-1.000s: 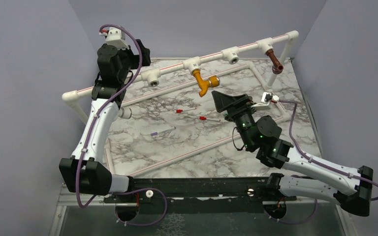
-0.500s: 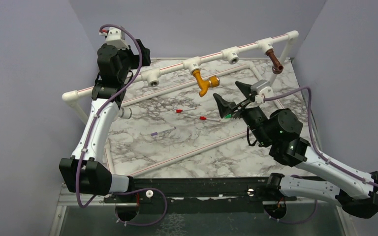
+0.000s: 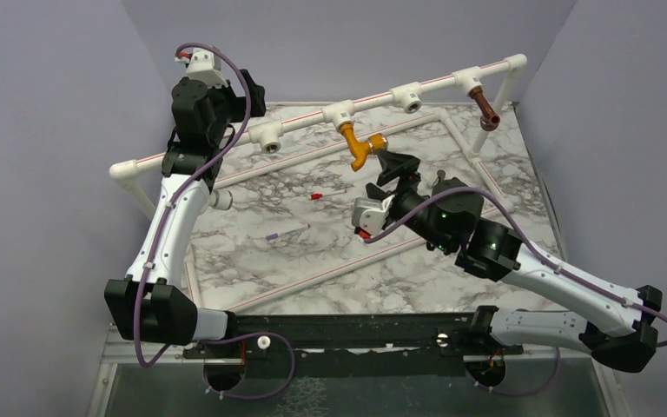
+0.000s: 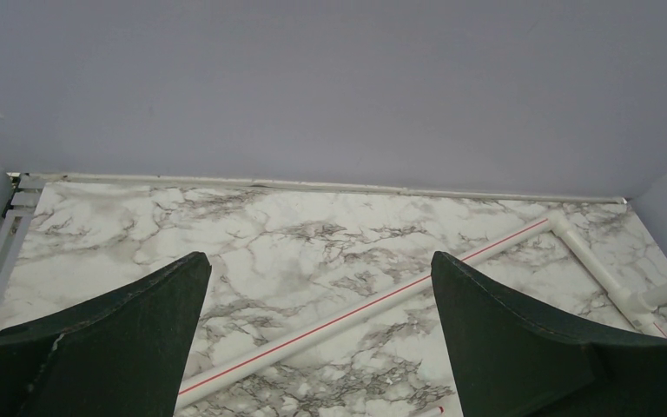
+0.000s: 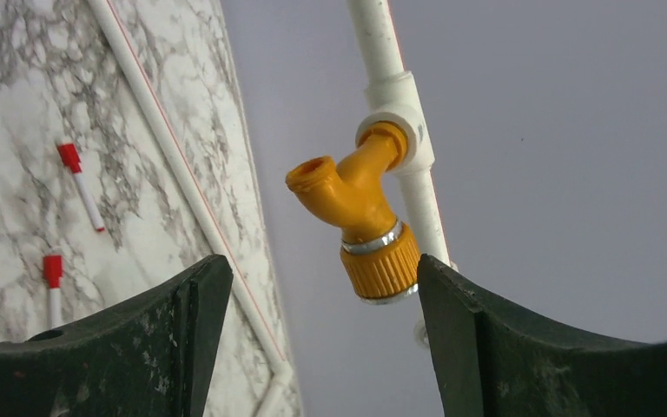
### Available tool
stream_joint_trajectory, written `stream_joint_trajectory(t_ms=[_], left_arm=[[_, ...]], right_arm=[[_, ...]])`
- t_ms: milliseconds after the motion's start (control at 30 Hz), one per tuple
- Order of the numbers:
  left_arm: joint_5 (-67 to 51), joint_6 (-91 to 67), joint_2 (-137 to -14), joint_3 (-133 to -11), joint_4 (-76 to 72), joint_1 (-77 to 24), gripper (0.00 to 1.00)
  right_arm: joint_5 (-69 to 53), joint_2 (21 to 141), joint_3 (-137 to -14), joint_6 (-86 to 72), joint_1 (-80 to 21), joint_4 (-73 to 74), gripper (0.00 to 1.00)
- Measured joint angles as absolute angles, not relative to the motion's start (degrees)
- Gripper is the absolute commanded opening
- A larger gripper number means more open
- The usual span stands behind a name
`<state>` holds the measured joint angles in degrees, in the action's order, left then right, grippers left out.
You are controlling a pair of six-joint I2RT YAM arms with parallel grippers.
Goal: Install the water faucets
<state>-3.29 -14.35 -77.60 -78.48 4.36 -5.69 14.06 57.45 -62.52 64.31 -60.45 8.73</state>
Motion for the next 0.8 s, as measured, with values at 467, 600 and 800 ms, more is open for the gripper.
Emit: stream_joint_trajectory(t_ms=[467,600,800], left_arm=[[-3.31,-14.37,-77.69,-78.48,4.29,-5.63,0.99],[-3.33,-14.37,-77.71,-78.48,4.29,-5.61,0.99],[-3.33,-14.37,-77.73,-78.52,4.29,-5.61,0.99]], right_arm=[[20.12,66.02,-59.37,87.46,-60.45,-8.32,0.80],[21.45,68.40,-59.33,91.48,-60.49,-10.92,0.75],[23.16,70.87,-59.33,93.25,-60.55,-13.32,0.62]])
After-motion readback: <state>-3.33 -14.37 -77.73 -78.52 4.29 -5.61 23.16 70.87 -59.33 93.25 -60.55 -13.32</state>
